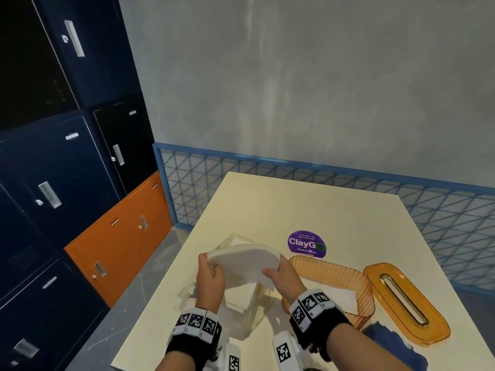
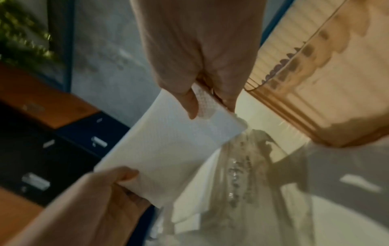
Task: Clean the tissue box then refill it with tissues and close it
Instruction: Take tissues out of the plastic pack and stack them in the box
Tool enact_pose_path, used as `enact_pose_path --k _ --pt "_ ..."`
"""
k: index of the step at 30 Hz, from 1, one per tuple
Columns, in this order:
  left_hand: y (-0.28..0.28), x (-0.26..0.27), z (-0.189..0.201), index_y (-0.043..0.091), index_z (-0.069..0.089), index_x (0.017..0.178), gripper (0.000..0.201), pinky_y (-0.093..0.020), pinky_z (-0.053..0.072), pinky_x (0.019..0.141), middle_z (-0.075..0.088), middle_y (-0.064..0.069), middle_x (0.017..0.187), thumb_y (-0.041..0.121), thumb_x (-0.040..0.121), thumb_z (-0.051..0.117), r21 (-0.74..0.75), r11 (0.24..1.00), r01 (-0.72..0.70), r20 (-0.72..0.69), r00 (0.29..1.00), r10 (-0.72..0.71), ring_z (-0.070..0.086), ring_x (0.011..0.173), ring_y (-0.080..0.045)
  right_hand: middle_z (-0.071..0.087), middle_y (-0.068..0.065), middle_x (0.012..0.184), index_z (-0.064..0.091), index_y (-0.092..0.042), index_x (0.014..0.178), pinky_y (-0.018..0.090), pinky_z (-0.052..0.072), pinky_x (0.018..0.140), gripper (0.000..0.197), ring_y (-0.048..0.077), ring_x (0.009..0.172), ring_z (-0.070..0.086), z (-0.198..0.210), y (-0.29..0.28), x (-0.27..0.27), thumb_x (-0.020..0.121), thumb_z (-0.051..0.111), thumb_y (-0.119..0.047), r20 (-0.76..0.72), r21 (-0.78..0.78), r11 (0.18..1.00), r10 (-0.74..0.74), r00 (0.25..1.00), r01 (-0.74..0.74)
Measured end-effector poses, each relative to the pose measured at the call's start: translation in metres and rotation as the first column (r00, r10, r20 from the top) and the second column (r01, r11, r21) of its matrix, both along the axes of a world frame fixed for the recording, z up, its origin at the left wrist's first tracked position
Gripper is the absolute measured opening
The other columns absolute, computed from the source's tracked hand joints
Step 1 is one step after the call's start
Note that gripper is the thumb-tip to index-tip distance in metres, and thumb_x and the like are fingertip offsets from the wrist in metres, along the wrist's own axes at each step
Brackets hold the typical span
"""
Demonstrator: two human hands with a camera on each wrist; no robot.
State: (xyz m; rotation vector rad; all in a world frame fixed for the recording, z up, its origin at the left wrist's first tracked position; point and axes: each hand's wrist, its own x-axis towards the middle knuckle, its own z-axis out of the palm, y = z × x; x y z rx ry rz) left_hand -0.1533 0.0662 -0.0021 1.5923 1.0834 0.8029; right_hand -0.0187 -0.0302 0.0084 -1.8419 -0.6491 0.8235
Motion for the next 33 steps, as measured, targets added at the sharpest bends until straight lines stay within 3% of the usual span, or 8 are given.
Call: enact_pose_path --k 3,8,12,17,21,23,26,33 --pt "0.000 0.001 0.006 0.008 0.038 0.101 0.009 -0.026 0.037 0.058 0.052 -0.013 0.087 0.001 0.095 0.036 0.087 0.996 0.035 -0.047 0.998 -0.031 0.050 0.080 -0.027 0.060 0.009 0.120 0.051 -0.008 0.126 0.036 0.046 0.097 0.036 0.025 0.113 0.056 0.006 -0.002 0.003 0.090 0.052 -0.005 0.048 -0.041 0.999 0.002 0.999 0.000" --pt "0.004 0.034 0.032 0.003 0.051 0.100 0.010 -0.029 0.038 0.064 0.054 -0.005 0.084 0.006 0.095 0.042 0.114 0.992 0.058 0.006 0.998 -0.059 0.049 0.076 -0.022 0.065 0.013 0.114 0.058 -0.002 0.119 0.039 0.051 0.090 0.031 0.028 0.104 0.063 0.040 -0.024 0.036 0.089 0.060 -0.011 0.035 -0.001 0.996 -0.094 0.995 0.095" --pt "-0.016 0.079 0.034 0.001 0.056 0.098 0.013 -0.028 0.037 0.060 0.056 -0.007 0.088 0.004 0.091 0.046 0.068 0.974 0.216 -0.127 0.970 -0.206 0.050 0.080 -0.022 0.063 0.004 0.077 0.063 -0.009 0.083 0.022 0.042 0.056 0.007 0.015 0.067 0.057 0.053 -0.076 0.067 0.088 0.061 -0.012 0.073 -0.087 0.972 -0.212 0.975 0.218" --pt "-0.052 0.121 0.019 0.012 0.053 0.083 0.008 -0.032 0.042 0.073 0.065 -0.010 0.095 0.014 0.088 0.047 0.032 0.924 0.380 -0.426 0.842 -0.331 0.058 0.088 -0.030 0.032 0.000 0.054 0.032 -0.016 0.051 0.025 0.027 0.053 0.043 0.015 0.052 0.033 0.031 -0.122 0.095 0.082 0.062 -0.013 0.284 -0.354 0.868 -0.254 0.925 0.347" --pt "-0.066 0.140 0.004 0.015 0.057 0.093 0.016 -0.036 0.042 0.081 0.067 -0.009 0.106 0.012 0.090 0.041 0.083 0.831 0.551 -0.617 0.683 -0.391 0.059 0.098 -0.029 0.054 0.001 0.074 0.046 -0.018 0.062 0.018 0.035 0.050 0.028 0.021 0.085 0.059 0.015 -0.125 0.098 0.087 0.058 -0.017 0.370 -0.559 0.778 -0.076 0.926 0.287" --pt "-0.067 0.144 -0.005 0.013 0.057 0.106 0.025 -0.039 0.043 0.091 0.066 -0.009 0.113 0.008 0.090 0.039 0.143 0.763 0.630 -0.735 0.584 -0.344 0.057 0.109 -0.029 0.064 0.011 0.104 0.062 -0.007 0.092 0.026 0.048 0.073 0.010 0.026 0.110 0.059 0.015 -0.119 0.095 0.090 0.056 -0.015 0.399 -0.620 0.736 -0.003 0.917 0.272" --pt "-0.067 0.146 -0.014 0.018 0.051 0.122 0.034 -0.038 0.038 0.096 0.059 -0.003 0.123 0.008 0.093 0.037 0.197 0.667 0.718 -0.864 0.449 -0.228 0.049 0.119 -0.024 0.057 0.014 0.130 0.054 0.000 0.124 0.027 0.044 0.096 0.031 0.025 0.122 0.054 0.010 -0.113 0.091 0.095 0.049 -0.011 0.428 -0.654 0.699 0.029 0.903 0.288" --pt "-0.075 0.147 -0.021 0.019 0.035 0.134 0.045 -0.034 0.041 0.088 0.051 -0.003 0.125 0.005 0.092 0.042 0.337 0.579 0.743 -0.873 0.476 -0.103 0.050 0.115 -0.023 0.049 0.016 0.137 0.047 0.000 0.130 0.030 0.042 0.102 0.034 0.025 0.126 0.050 0.001 -0.107 0.085 0.096 0.044 -0.003 0.453 -0.739 0.643 0.252 0.855 0.202"
